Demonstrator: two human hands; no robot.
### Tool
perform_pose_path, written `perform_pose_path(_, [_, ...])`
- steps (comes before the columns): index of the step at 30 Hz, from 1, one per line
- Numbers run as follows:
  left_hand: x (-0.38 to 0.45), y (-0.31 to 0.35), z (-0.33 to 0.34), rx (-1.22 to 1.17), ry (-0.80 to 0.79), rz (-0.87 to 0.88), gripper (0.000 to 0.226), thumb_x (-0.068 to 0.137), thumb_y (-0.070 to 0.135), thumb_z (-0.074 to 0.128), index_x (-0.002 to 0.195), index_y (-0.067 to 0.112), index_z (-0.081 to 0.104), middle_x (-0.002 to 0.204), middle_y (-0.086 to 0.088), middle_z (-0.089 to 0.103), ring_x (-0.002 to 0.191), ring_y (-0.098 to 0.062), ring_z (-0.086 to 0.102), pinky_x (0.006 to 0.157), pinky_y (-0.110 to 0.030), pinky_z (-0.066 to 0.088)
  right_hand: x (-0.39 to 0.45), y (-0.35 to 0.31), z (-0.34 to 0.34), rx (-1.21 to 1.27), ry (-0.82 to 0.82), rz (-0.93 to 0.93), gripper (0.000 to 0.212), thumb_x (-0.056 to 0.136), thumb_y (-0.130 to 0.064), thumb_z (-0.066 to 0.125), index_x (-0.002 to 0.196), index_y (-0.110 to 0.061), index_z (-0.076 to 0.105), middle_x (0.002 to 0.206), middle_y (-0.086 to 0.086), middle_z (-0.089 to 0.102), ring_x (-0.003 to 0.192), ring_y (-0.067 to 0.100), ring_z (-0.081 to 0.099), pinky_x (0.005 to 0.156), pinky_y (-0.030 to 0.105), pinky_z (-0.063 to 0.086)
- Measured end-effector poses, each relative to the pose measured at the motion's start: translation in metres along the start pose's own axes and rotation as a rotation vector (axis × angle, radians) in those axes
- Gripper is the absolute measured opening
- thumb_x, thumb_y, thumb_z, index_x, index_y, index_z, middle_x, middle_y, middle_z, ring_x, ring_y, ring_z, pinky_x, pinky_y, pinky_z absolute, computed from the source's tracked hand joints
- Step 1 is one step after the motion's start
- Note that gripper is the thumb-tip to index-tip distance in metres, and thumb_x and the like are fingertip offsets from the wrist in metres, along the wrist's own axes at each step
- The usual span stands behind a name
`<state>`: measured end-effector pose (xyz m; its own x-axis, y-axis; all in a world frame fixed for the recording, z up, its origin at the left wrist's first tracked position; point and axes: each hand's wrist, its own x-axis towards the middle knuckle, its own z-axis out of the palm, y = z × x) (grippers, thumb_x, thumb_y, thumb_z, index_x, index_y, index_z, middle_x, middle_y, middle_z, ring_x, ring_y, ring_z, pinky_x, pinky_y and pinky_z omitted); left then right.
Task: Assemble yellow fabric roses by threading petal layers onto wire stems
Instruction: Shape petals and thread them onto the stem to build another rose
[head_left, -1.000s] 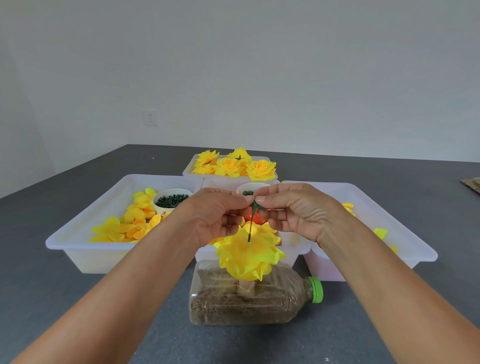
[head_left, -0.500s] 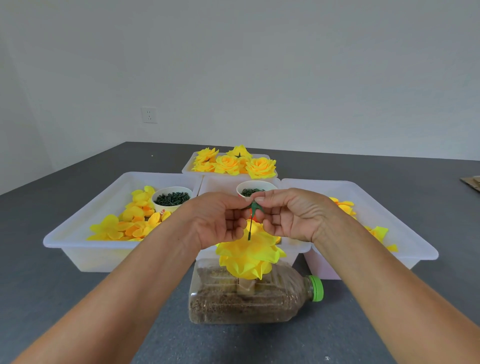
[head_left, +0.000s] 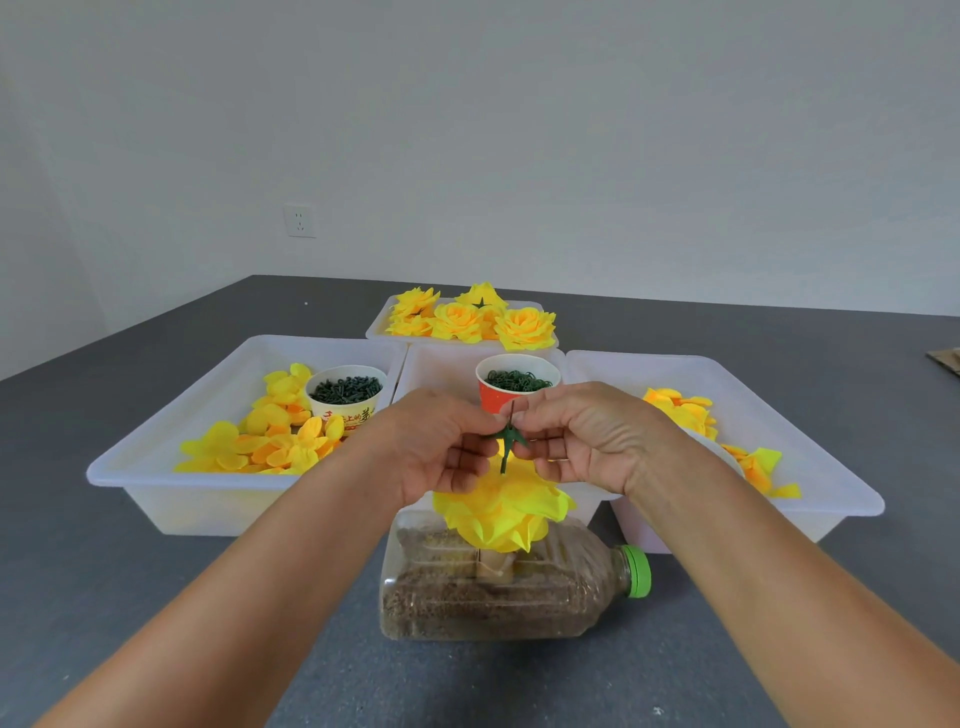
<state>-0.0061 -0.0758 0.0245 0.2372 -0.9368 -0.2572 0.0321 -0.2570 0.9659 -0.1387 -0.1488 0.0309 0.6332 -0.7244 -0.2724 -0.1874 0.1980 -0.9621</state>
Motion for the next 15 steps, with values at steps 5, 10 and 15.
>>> perform_pose_path(5, [-0.001,-0.001,0.002,0.284,0.147,0.102,0.018,0.086,0.012,0.064,0.069,0.009,0.058,0.064,-0.004,0.058,0.06,-0.015,0.049,0.053,-0.023,0.037,-0.003,0.003,0.006,-0.19,0.051,-0.067,0.018,0.083,0.0,0.06,0.076,-0.016,0.064,0.056,-0.006,0.063,0.054,0.008,0.061,0.053,0.022,0.044])
perform_pose_path(10, [-0.001,-0.003,0.006,0.374,0.212,0.107,0.013,0.083,0.01,0.068,0.082,0.005,0.056,0.076,-0.009,0.046,0.073,-0.02,0.041,0.063,-0.027,0.032,-0.008,0.009,0.007,-0.278,0.064,-0.109,0.02,0.08,0.002,0.062,0.072,-0.016,0.065,0.061,-0.007,0.064,0.065,0.008,0.06,0.06,0.022,0.046])
perform_pose_path(15, [-0.002,-0.006,0.006,0.375,0.216,0.108,0.013,0.082,0.01,0.068,0.082,0.004,0.057,0.074,-0.008,0.043,0.072,-0.02,0.038,0.06,-0.027,0.029,-0.012,0.014,0.004,-0.344,0.125,-0.207,0.015,0.072,-0.008,0.077,0.069,-0.021,0.07,0.06,-0.015,0.064,0.071,0.003,0.057,0.061,0.02,0.042])
